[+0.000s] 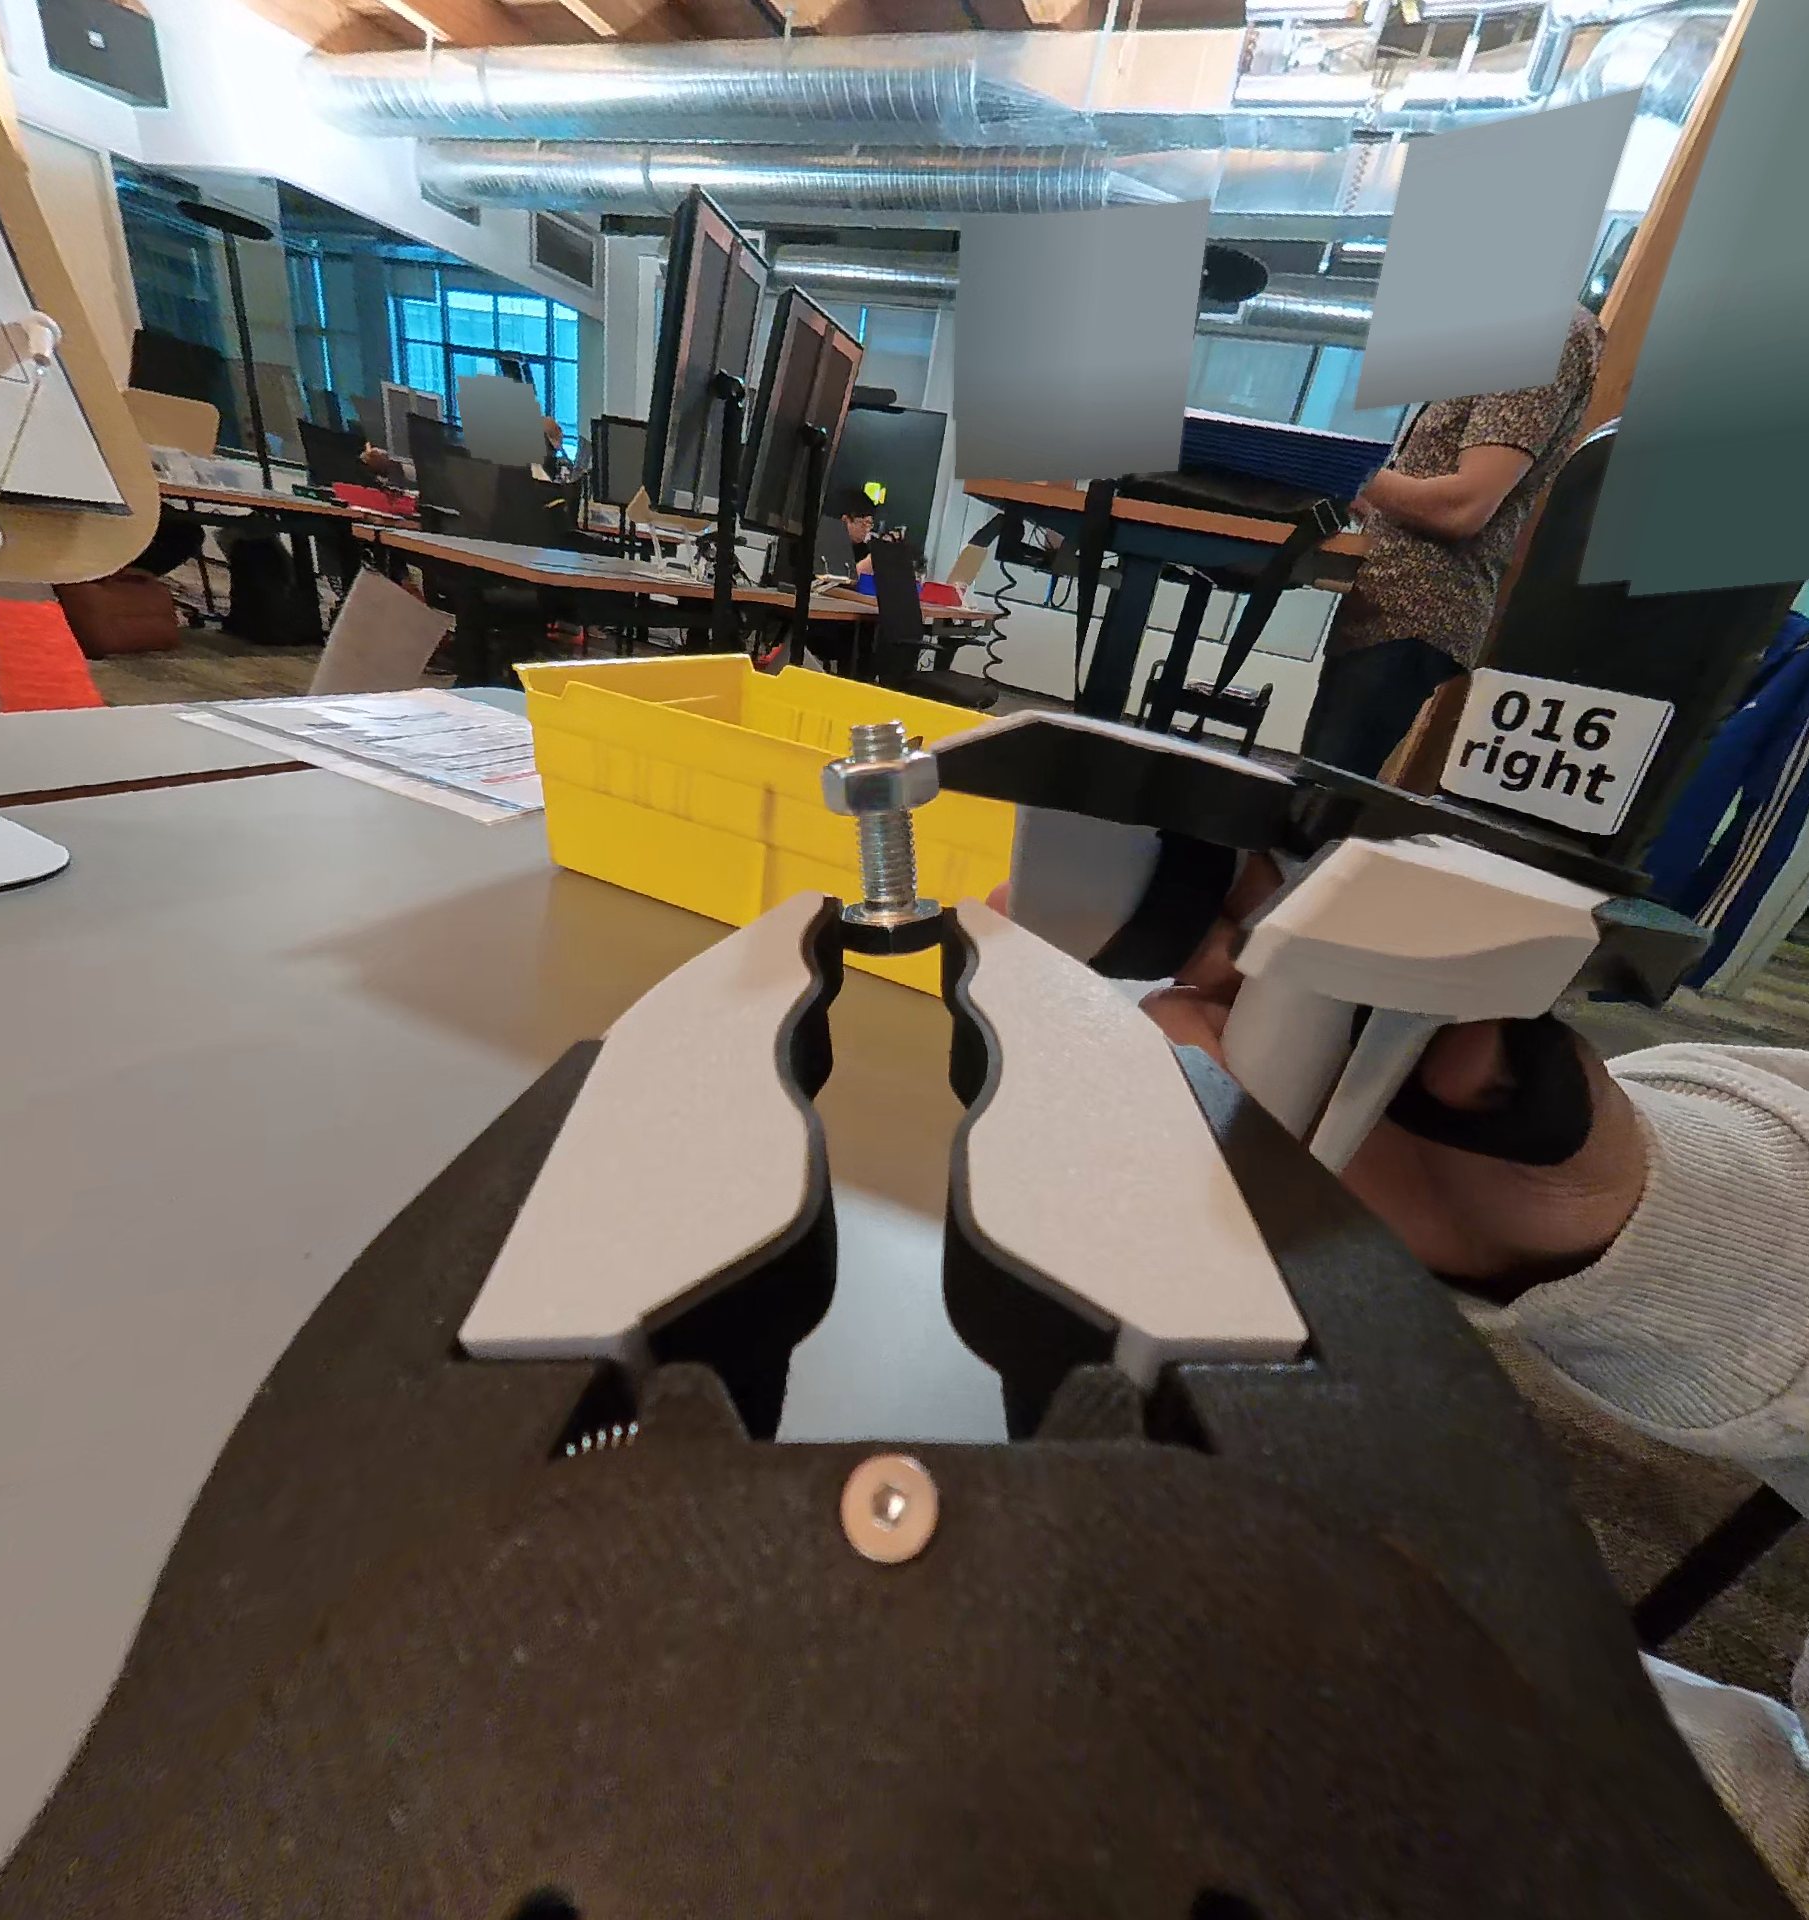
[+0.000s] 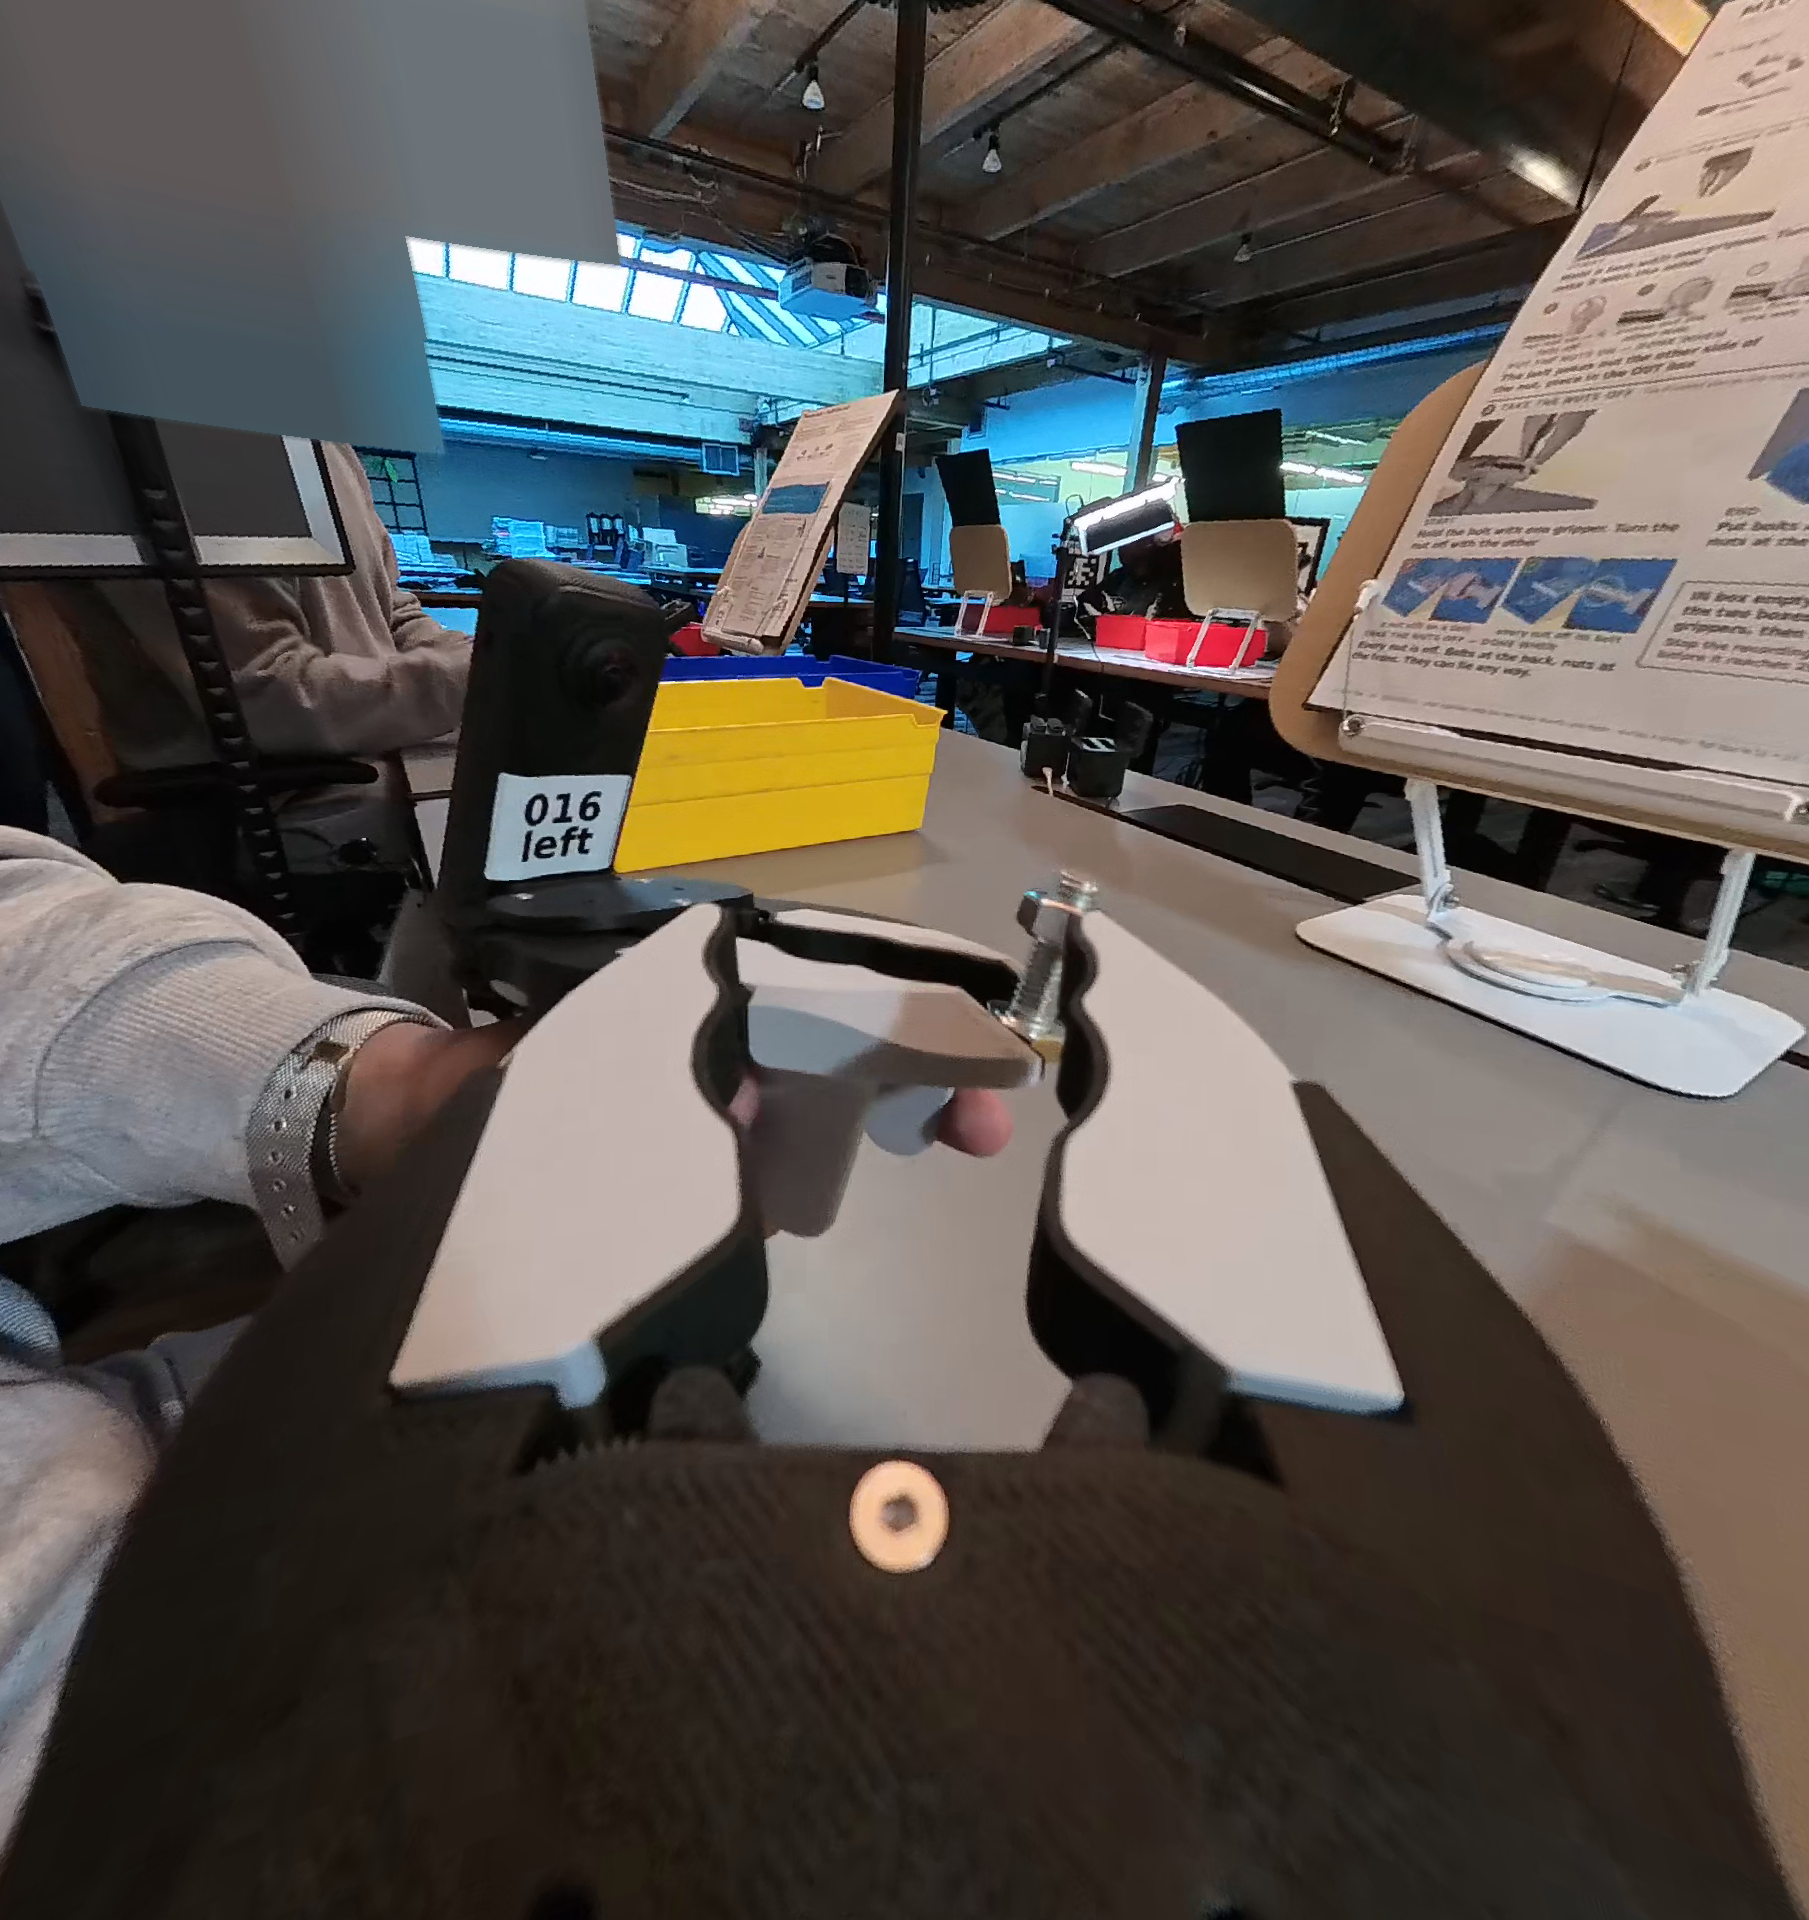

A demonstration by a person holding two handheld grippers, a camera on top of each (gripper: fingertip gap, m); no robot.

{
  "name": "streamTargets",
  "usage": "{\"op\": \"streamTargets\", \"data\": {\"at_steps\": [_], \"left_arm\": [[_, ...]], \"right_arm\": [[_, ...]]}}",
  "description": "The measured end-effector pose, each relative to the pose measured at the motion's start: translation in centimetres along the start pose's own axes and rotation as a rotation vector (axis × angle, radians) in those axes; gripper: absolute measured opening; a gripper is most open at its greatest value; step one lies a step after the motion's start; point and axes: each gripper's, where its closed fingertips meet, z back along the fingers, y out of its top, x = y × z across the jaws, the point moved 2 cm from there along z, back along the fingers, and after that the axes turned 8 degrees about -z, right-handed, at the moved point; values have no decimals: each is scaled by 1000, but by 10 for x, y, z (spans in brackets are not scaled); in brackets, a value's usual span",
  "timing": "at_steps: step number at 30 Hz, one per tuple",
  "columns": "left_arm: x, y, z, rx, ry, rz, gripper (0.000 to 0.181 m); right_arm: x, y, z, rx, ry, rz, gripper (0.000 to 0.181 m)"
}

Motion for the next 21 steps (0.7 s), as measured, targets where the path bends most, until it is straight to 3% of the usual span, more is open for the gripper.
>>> {"op": "streamTargets", "data": {"at_steps": [8, 15, 21], "left_arm": [[3, 0, -1, -1, -11, -8, 18], [2, 0, 0, -2, -7, -2, 18], [6, 0, -1, -2, -22, -21, 18]], "right_arm": [[4, -2, -1, 0, -19, -12, 68], [2, 4, 3, 16, -21, 12, 58], [5, 1, 2, 9, -24, -6, 60]]}}
